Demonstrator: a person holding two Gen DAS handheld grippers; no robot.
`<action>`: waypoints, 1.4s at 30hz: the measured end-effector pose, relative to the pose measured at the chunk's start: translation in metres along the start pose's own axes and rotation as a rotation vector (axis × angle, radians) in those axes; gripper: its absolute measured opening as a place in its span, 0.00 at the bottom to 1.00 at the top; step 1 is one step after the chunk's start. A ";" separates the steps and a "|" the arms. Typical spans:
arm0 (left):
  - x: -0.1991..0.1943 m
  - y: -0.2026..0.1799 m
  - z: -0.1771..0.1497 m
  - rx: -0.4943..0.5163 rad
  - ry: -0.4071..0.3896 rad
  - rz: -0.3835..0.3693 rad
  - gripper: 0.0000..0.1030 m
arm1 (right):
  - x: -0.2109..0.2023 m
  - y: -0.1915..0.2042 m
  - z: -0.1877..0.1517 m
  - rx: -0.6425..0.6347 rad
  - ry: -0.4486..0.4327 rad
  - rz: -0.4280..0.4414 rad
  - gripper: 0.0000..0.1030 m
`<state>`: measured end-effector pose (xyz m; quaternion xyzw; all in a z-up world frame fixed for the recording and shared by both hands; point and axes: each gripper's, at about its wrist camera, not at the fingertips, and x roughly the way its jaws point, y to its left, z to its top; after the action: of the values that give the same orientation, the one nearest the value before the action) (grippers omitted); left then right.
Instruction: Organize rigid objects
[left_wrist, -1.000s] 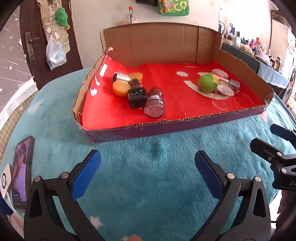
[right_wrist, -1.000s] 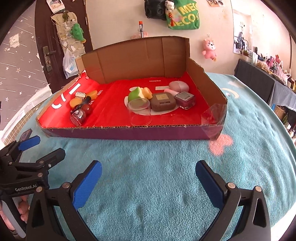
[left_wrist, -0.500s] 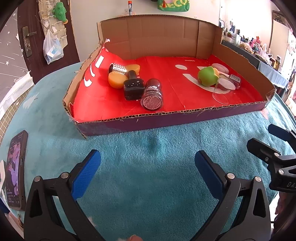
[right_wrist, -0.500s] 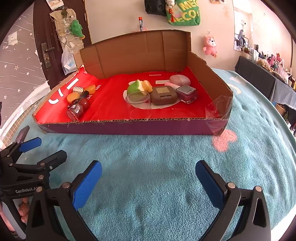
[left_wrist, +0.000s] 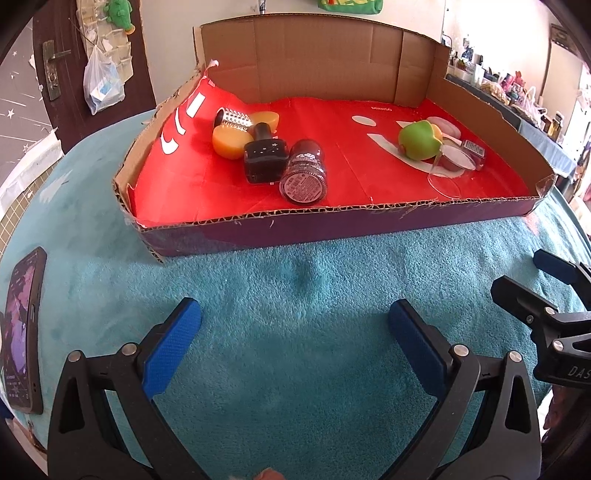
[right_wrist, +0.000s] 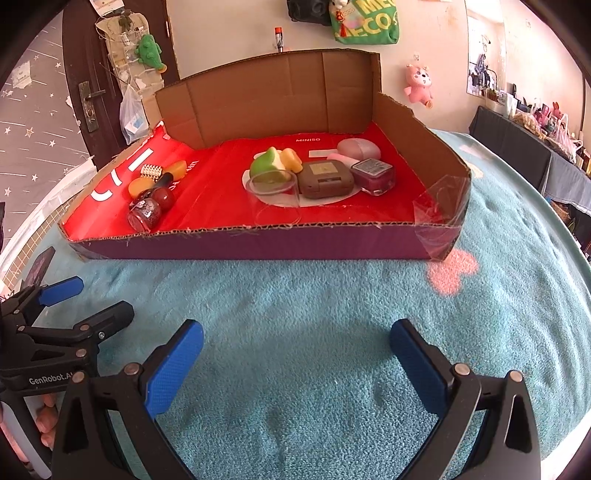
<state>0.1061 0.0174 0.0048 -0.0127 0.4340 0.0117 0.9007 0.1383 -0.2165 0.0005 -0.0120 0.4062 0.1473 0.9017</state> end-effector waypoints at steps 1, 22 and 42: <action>0.000 0.000 0.000 -0.003 0.002 -0.001 1.00 | 0.000 0.000 0.000 -0.001 0.001 -0.001 1.00; 0.001 0.000 -0.002 -0.006 -0.006 -0.001 1.00 | 0.007 0.009 -0.004 -0.044 -0.003 -0.055 1.00; 0.000 0.000 -0.003 -0.005 -0.012 -0.003 1.00 | 0.008 0.011 -0.004 -0.047 -0.005 -0.061 1.00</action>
<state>0.1037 0.0175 0.0026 -0.0156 0.4284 0.0117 0.9034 0.1376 -0.2050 -0.0065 -0.0453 0.4001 0.1294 0.9062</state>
